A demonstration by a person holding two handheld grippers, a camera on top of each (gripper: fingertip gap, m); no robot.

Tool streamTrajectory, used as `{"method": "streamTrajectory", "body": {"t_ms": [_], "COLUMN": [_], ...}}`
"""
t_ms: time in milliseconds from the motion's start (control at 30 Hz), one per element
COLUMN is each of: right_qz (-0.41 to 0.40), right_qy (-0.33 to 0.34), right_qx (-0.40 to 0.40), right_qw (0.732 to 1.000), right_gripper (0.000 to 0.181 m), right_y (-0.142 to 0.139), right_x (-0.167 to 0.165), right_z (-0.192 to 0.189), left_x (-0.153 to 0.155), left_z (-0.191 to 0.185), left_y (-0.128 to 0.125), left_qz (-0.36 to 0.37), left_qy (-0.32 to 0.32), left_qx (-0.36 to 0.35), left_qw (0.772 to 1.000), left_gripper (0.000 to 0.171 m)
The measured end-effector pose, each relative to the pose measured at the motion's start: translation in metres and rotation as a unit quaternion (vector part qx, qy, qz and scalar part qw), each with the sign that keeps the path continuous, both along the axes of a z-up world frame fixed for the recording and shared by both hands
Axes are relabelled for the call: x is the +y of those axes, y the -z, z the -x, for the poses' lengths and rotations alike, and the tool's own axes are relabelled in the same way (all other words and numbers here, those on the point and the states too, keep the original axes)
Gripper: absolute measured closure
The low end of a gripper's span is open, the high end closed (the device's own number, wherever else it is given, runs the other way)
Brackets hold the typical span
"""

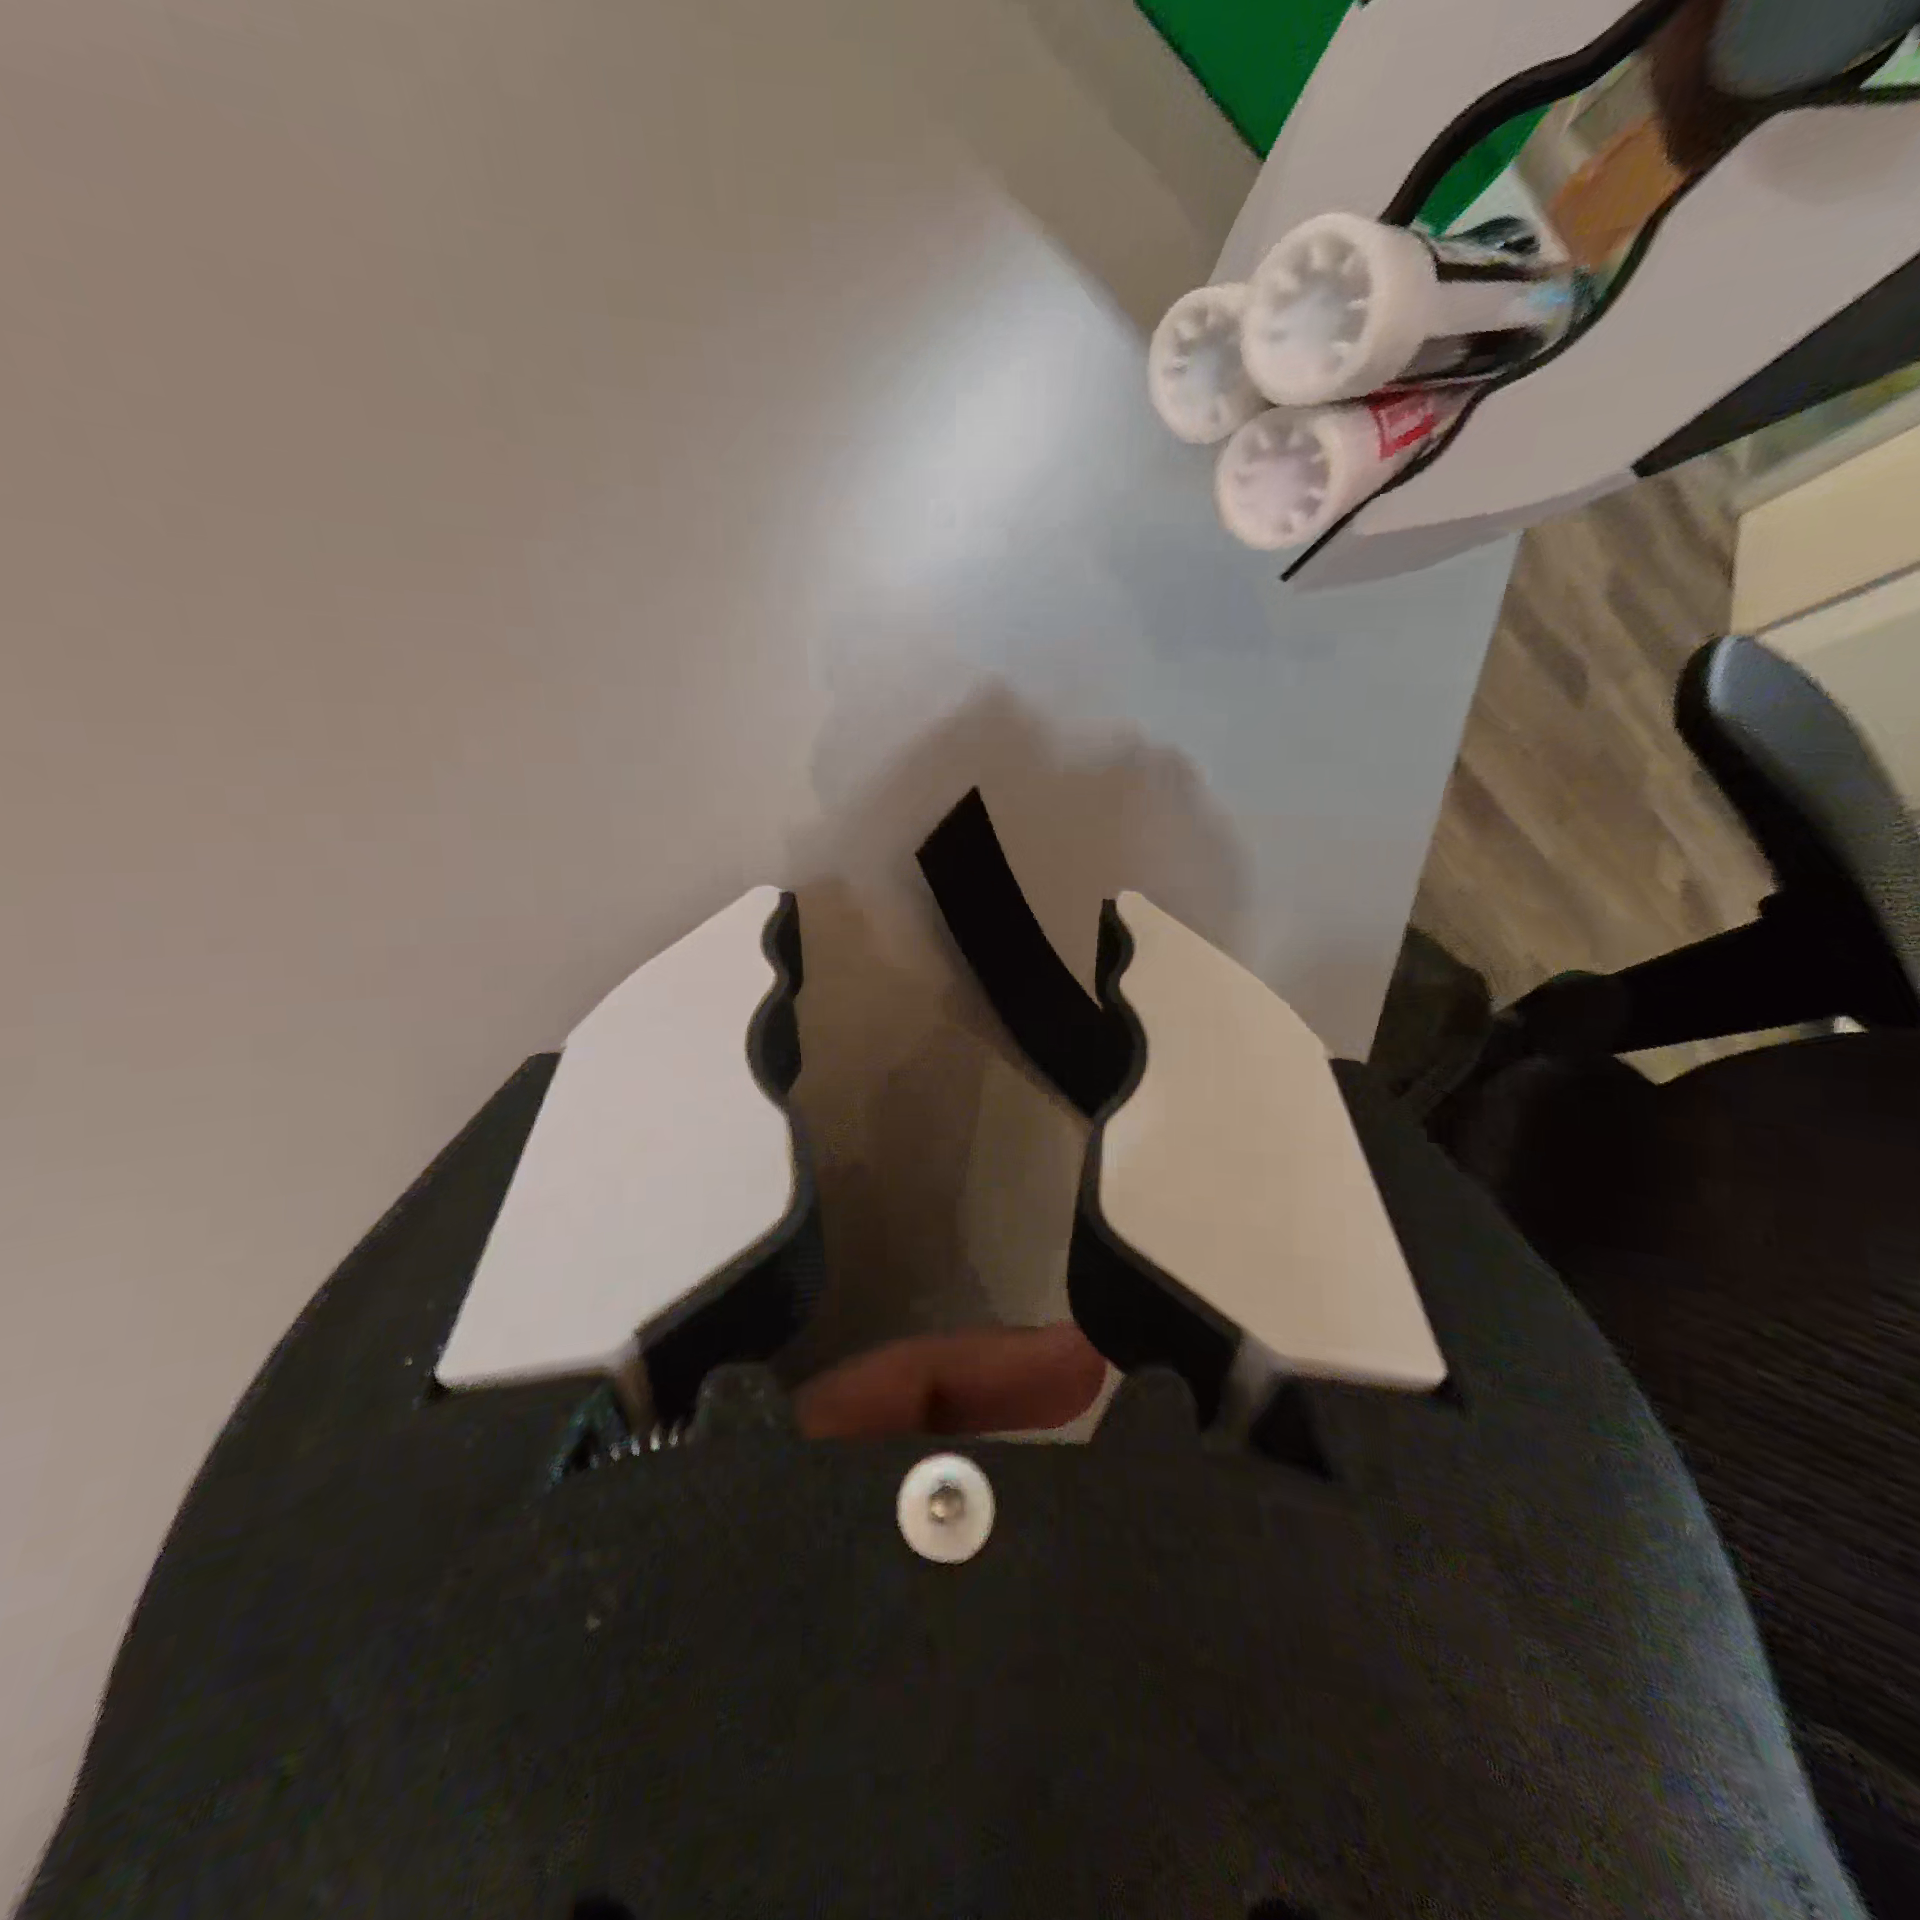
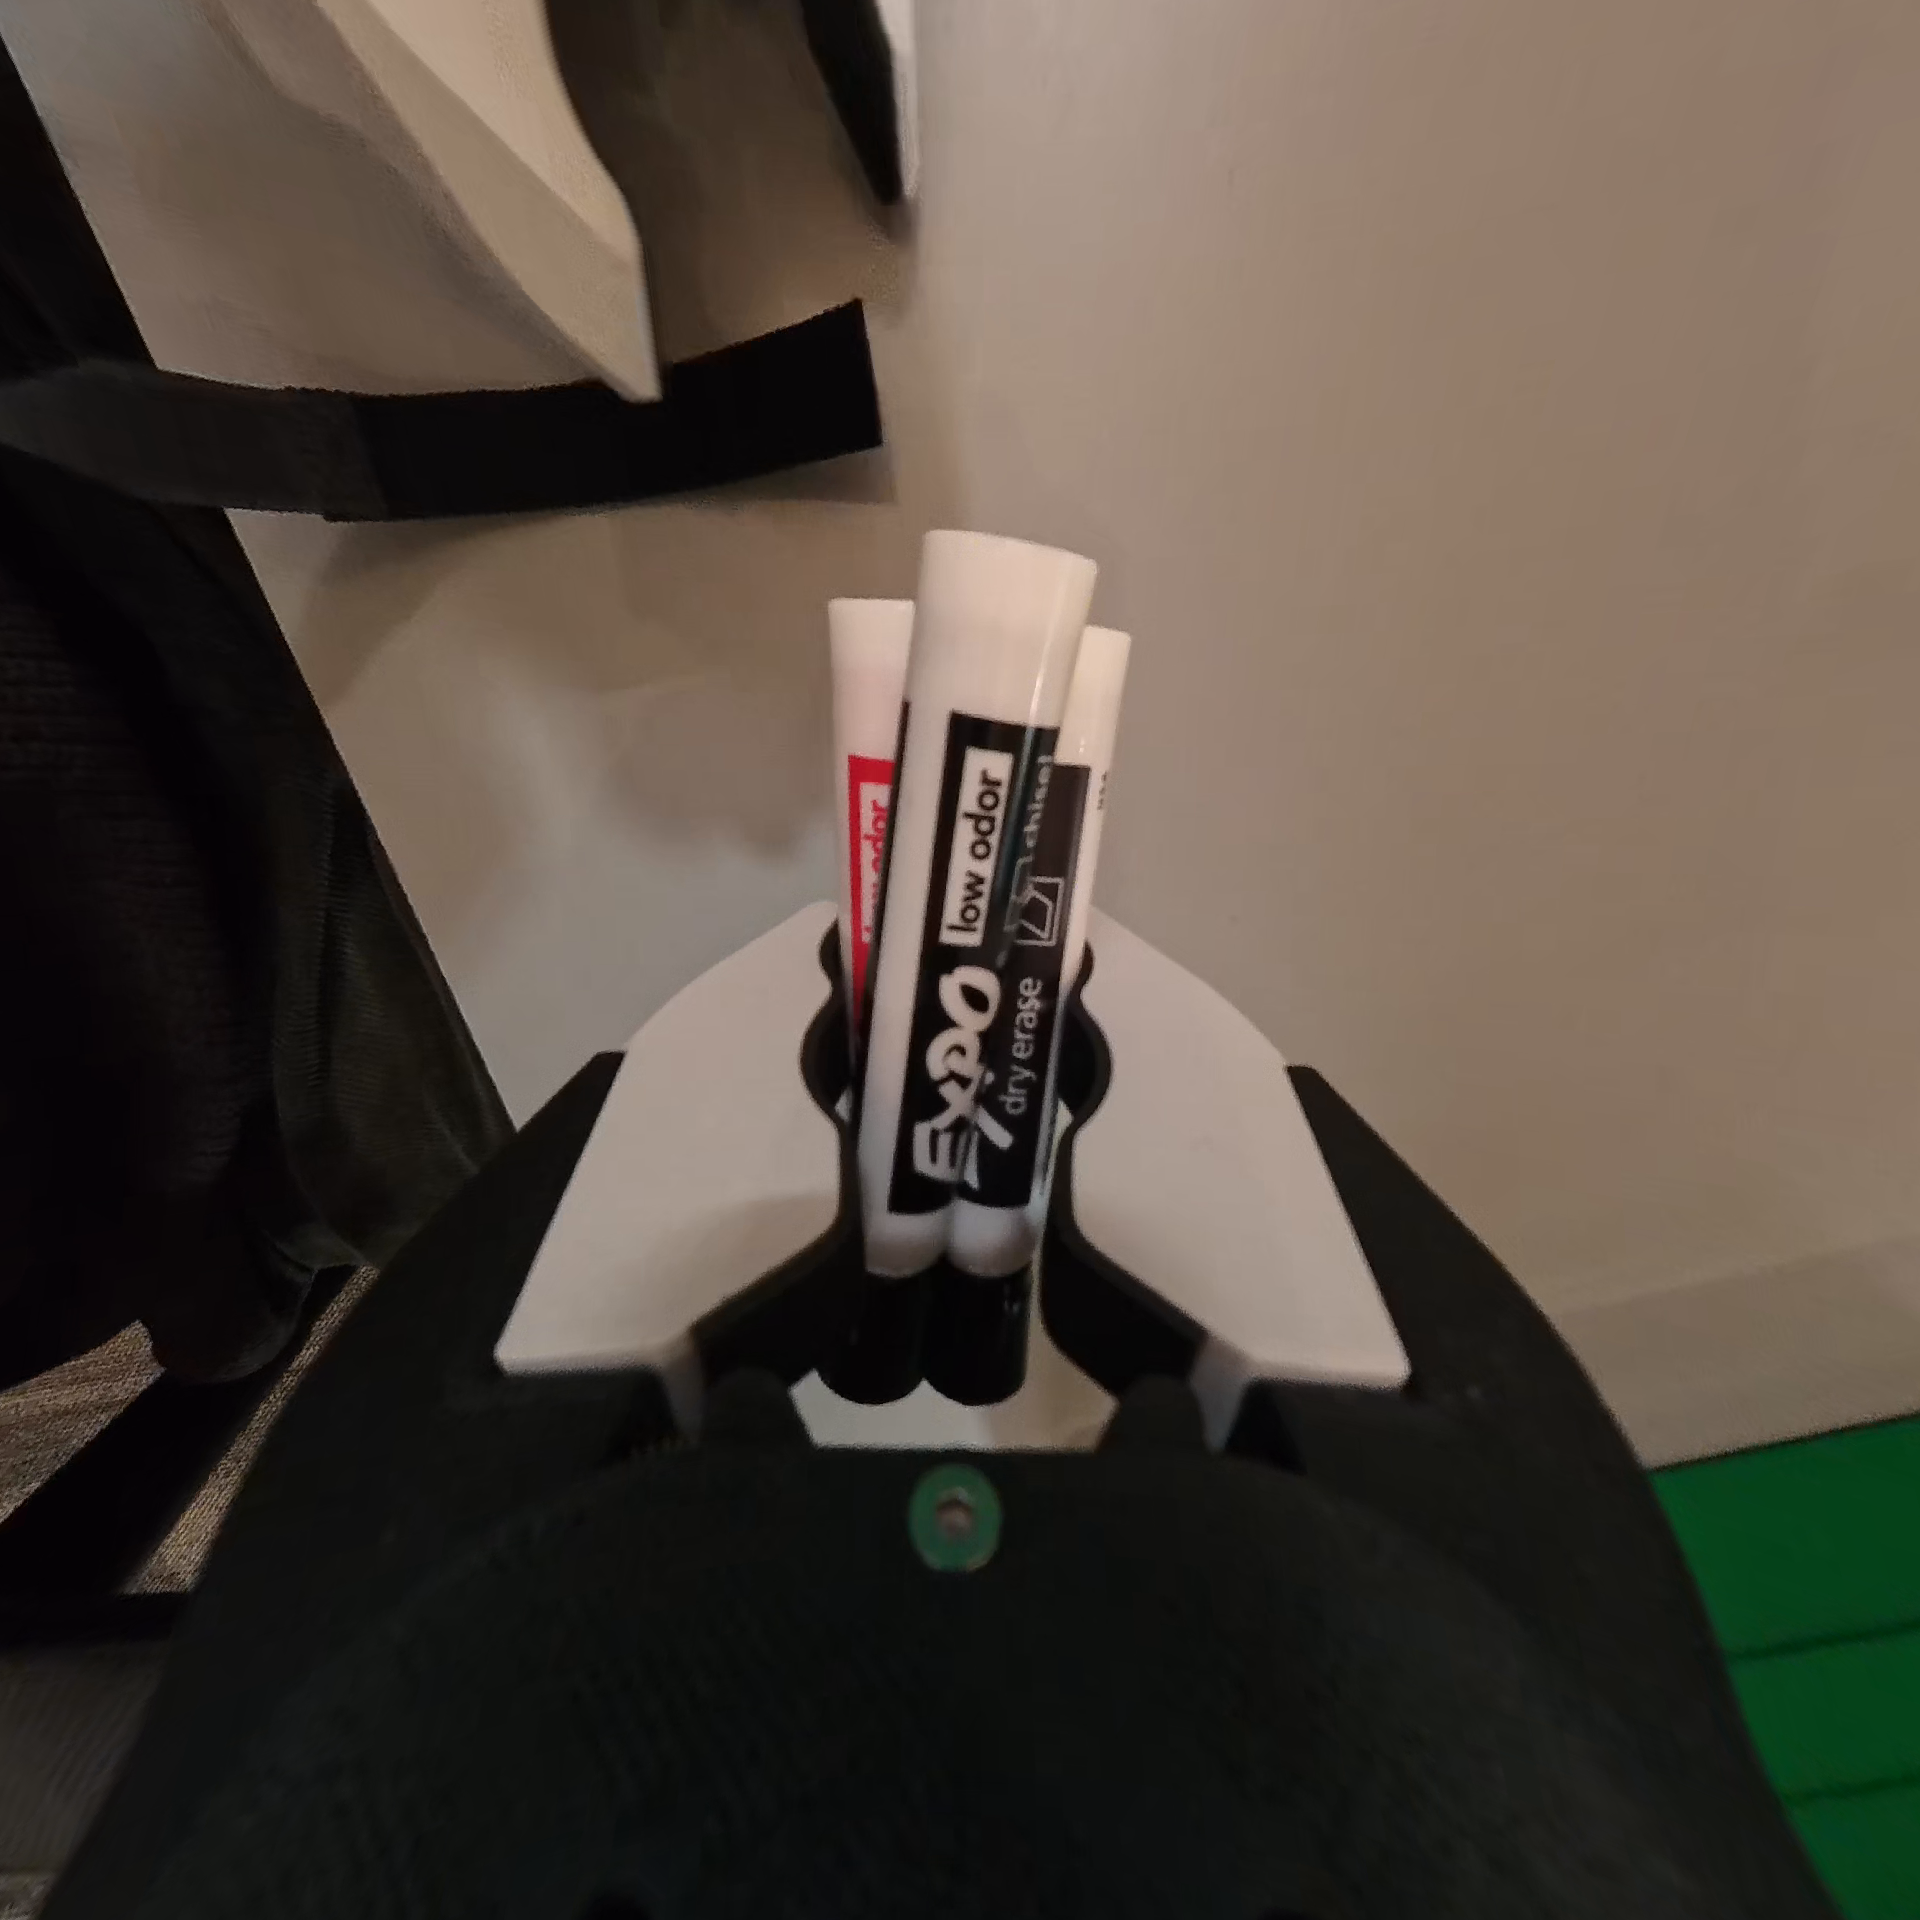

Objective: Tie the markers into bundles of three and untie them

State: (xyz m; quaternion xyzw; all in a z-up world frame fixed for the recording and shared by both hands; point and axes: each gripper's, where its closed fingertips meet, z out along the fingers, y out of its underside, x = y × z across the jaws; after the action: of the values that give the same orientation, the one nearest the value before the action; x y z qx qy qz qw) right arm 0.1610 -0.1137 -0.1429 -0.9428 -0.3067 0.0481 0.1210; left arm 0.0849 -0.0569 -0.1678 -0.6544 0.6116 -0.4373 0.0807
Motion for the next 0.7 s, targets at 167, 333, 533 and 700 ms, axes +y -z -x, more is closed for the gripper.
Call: {"method": "streamTrajectory", "body": {"t_ms": [167, 333, 533, 700], "right_qz": [-0.001, -0.004, -0.004, -0.008], "right_qy": [-0.002, -0.004, -0.011, -0.024], "right_qx": [-0.002, 0.001, 0.004, 0.014], "right_qw": [1.0, 1.0, 1.0, 1.0], "right_gripper": [0.144, 0.144, 0.144, 0.144], "right_y": [-0.003, -0.007, -0.006, -0.007], "right_x": [-0.002, -0.004, -0.003, -0.004], "right_z": [0.003, 0.006, 0.012, 0.021], "left_x": [-0.017, -0.027, -0.02, -0.001], "left_z": [-0.006, 0.005, 0.003, -0.008], "left_y": [0.003, 0.002, -0.001, -0.015], "left_qz": [0.001, -0.004, -0.008, 0.023], "left_qy": [0.047, 0.073, 0.059, 0.006], "left_qx": [0.009, 0.011, 0.0, -0.042], "left_qw": [0.999, 0.997, 0.998, 0.999], "left_gripper": [0.138, 0.163, 0.166, 0.167]}}
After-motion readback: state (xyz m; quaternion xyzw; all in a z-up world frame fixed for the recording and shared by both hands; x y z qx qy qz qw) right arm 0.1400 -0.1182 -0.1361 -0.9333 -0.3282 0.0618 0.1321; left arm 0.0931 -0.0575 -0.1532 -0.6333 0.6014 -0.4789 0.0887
